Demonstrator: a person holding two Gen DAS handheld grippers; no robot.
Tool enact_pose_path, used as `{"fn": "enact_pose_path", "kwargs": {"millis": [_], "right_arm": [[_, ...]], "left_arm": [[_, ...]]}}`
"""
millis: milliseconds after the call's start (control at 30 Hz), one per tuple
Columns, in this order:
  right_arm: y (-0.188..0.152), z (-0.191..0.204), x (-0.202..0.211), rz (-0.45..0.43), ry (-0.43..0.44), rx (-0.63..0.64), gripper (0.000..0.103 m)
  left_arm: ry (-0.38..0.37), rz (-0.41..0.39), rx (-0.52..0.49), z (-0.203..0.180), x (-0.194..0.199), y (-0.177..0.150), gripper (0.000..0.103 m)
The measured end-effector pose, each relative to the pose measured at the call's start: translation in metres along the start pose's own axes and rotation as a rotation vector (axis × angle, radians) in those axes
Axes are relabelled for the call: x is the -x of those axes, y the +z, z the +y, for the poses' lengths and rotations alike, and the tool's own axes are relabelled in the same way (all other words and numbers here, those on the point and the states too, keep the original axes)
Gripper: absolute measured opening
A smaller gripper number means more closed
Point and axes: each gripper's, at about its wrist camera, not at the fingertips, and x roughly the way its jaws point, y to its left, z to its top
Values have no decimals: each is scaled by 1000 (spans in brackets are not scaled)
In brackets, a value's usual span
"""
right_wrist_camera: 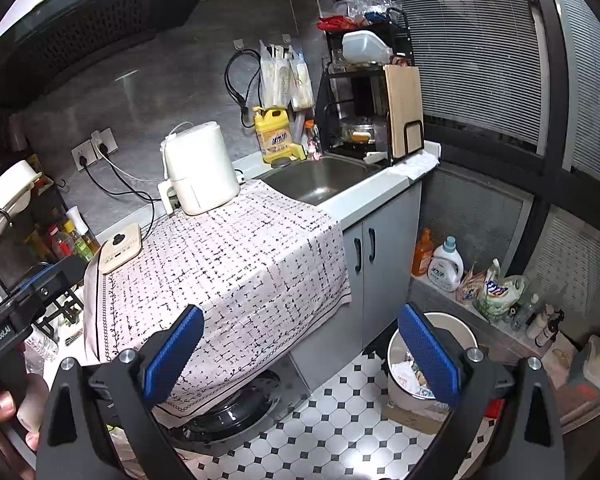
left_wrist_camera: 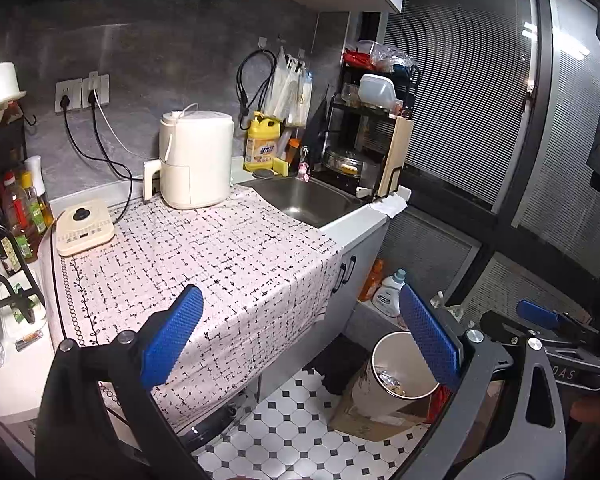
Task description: Collect trash
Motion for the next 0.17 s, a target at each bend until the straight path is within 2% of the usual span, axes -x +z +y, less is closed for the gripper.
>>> {"fn": "enact_pose_path", "kwargs": {"millis": [167], "right_arm": [[-3, 4, -3, 11, -14, 9, 95]], "left_arm": [[-21, 25, 23, 7, -12, -3, 98]]}}
